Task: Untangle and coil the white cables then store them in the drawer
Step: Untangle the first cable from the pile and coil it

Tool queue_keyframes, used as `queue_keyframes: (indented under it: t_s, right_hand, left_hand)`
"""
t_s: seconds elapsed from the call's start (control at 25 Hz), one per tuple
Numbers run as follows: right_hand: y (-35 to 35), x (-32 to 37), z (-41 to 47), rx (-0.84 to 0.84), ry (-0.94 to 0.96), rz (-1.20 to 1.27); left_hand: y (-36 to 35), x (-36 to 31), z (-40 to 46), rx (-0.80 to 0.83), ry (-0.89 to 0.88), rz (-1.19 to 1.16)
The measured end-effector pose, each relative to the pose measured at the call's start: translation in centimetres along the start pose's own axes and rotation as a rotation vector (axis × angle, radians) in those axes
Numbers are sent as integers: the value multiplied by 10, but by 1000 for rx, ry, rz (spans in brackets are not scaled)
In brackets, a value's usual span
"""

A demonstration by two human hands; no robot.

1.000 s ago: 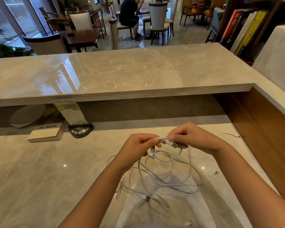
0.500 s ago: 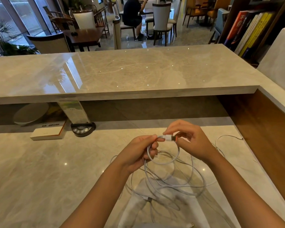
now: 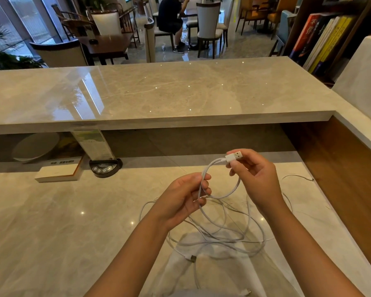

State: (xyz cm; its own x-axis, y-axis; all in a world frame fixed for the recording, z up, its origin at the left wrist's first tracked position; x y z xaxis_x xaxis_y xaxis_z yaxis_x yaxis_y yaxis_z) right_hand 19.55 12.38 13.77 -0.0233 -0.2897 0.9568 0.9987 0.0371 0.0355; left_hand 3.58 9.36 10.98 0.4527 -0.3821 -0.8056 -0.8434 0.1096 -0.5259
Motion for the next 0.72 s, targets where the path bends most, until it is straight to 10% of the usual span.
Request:
queue_keyframes:
  t_s: [0.44,0.72]
  right_hand:
    - [-14,-13,22,18,-292,59]
    - [-22,-37,-21,936,-543,-168]
  left_hand:
    - [2,-4,14,-44,-160,-130]
    - [24,-38,19,-132,-326,-192]
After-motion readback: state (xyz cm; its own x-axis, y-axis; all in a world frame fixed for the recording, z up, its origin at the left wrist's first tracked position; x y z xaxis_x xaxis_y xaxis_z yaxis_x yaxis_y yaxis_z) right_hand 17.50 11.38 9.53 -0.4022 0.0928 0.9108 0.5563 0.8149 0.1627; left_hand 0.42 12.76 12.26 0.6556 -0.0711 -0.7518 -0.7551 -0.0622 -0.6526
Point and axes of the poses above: each hand's wrist, its own z-axis towards the middle knuckle, its own y-axis out of the back of the hand, x = y × z, the point moved 3 cm from there along z, towards the middle knuckle, and after that the axes turned 3 degrees about z, right-handed, at the moved point
